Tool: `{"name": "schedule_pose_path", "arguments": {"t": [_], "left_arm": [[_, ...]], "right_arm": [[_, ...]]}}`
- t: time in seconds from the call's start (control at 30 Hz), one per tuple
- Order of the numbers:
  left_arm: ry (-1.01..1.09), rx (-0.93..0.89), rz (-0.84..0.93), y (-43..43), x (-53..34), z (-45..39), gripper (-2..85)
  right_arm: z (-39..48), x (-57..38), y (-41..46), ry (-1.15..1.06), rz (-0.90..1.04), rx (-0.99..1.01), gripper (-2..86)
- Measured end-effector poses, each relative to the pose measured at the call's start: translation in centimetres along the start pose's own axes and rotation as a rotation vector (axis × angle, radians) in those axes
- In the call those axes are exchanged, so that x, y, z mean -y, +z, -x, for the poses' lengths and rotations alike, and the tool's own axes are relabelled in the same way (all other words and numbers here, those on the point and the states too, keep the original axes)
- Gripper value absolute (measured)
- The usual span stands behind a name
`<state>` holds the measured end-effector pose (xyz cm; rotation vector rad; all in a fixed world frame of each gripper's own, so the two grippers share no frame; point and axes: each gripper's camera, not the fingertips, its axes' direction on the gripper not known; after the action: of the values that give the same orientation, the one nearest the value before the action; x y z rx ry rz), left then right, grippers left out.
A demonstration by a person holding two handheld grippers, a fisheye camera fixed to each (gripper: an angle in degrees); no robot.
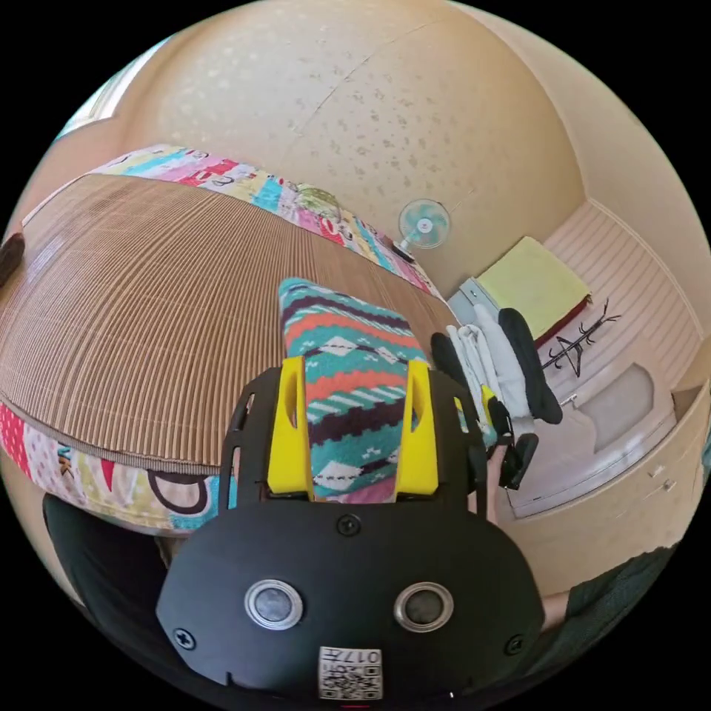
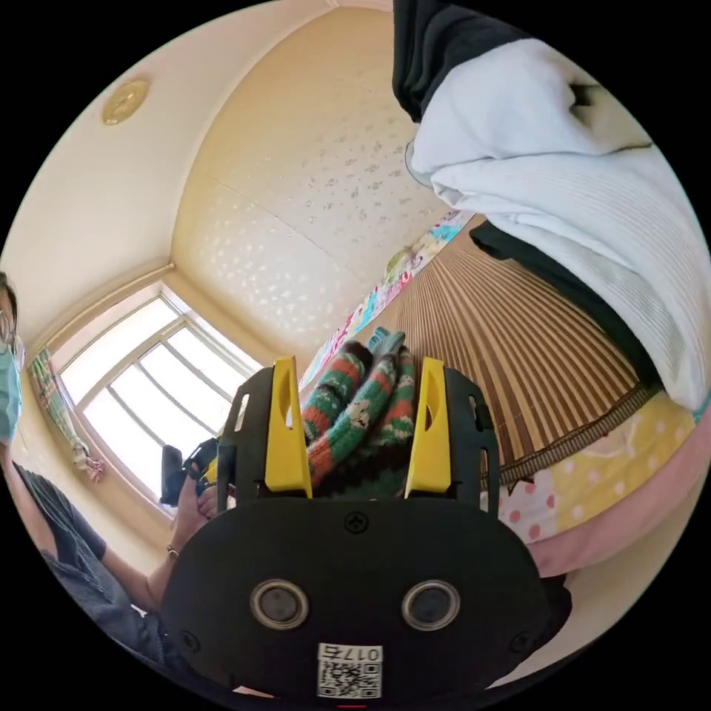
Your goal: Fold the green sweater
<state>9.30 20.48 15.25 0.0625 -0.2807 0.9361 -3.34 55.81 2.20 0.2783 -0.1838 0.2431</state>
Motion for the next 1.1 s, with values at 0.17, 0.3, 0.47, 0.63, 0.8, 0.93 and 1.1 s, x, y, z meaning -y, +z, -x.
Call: {"name": "schedule_pose_path", "arguments": {"t": [0.17,0.3,0.47,0.63,0.8,0.93,1.1], "left_arm": [[-0.163,-0.243,0.248,7.2,1.0,6.4,24.6],[-0.303,-0.524,0.373,11.9,1.2,10.7,23.2],[-0.250,-0.398,0.331,6.2,2.8,12.2,21.5],[-0.195,-0.232,0.117,-10.4,4.1,19.6,21.0],[-0.115,0.033,-0.035,-32.9,8.1,28.6,19.7],[-0.035,0.238,-0.127,-47.4,12.9,31.9,19.1],[0.001,0.462,-0.265,-62.8,21.0,37.6,19.0]], "right_arm": [[-5.5,4.3,4.0,0.125,0.367,0.264,26.9],[-8.2,5.2,6.1,0.175,0.540,0.188,22.2],[-7.2,3.1,9.4,0.208,0.636,0.411,16.4],[4.4,-4.7,21.1,0.006,0.891,0.564,13.4],[19.2,-13.0,34.6,-0.186,0.951,0.741,12.5],[32.7,-17.5,45.1,-0.305,0.891,0.836,12.0],[42.6,-21.7,55.7,-0.272,0.739,0.820,12.8]]}}
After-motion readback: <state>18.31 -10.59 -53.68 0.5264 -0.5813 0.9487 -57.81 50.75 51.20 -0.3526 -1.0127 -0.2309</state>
